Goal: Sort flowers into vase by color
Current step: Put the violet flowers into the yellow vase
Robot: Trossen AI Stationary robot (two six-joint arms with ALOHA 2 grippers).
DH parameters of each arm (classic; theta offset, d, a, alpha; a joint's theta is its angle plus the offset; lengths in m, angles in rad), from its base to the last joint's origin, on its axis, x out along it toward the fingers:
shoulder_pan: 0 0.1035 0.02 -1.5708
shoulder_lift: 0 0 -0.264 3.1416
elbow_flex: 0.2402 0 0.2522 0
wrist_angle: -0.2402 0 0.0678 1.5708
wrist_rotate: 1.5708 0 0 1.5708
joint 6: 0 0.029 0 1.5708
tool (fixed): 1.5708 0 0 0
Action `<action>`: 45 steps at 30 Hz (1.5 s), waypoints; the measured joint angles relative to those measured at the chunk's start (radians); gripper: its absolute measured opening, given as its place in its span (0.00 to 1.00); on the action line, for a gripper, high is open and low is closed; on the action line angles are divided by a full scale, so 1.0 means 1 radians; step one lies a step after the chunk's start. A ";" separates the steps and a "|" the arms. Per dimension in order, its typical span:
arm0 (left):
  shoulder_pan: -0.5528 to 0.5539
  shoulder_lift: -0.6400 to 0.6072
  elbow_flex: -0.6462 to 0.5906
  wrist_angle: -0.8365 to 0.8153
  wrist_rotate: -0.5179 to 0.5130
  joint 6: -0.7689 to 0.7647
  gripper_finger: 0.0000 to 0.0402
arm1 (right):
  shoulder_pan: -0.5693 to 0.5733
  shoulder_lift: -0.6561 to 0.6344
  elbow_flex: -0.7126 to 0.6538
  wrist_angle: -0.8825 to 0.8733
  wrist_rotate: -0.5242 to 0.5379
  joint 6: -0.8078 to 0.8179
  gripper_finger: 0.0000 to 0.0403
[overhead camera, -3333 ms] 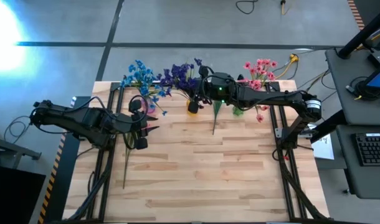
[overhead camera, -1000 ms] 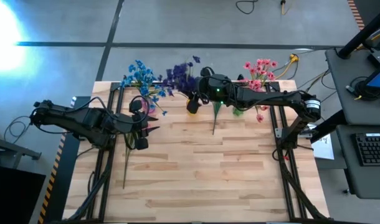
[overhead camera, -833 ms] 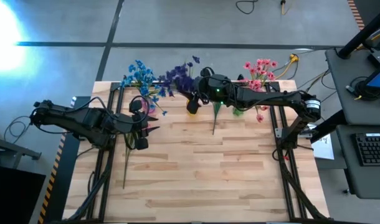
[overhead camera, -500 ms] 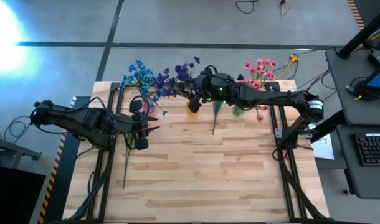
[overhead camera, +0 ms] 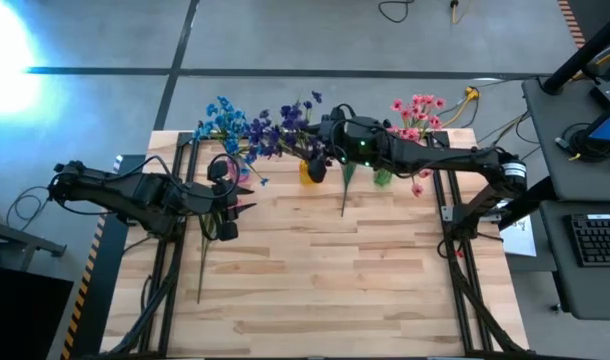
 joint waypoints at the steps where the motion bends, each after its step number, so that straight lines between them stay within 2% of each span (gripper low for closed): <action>1: 0.000 0.000 0.000 0.000 0.000 0.000 0.31 | 0.001 -0.001 0.000 -0.004 0.000 0.000 0.66; 9: 0.000 0.000 0.000 0.005 0.000 0.000 0.31 | 0.043 -0.007 0.001 -0.023 0.009 -0.111 0.70; 14: 0.000 0.000 0.000 0.012 0.000 0.000 0.31 | 0.059 -0.002 0.011 -0.042 0.080 -0.175 0.75; 21: 0.000 0.000 0.000 0.022 0.000 0.000 0.31 | 0.061 0.000 0.013 -0.042 0.081 -0.188 0.79; 28: 0.000 0.000 0.000 0.054 -0.011 0.020 0.31 | 0.081 -0.005 0.013 -0.051 0.082 -0.194 0.78; 34: 0.000 -0.006 0.007 0.155 -0.160 0.121 0.31 | 0.115 -0.040 0.015 -0.044 0.080 -0.212 0.76; 38: 0.000 -0.006 0.069 0.184 -0.256 0.208 0.31 | 0.124 -0.058 0.015 -0.050 0.080 -0.213 0.76; 45: 0.020 -0.003 0.234 0.225 -0.286 0.448 0.31 | 0.124 -0.070 0.015 -0.050 0.080 -0.213 0.75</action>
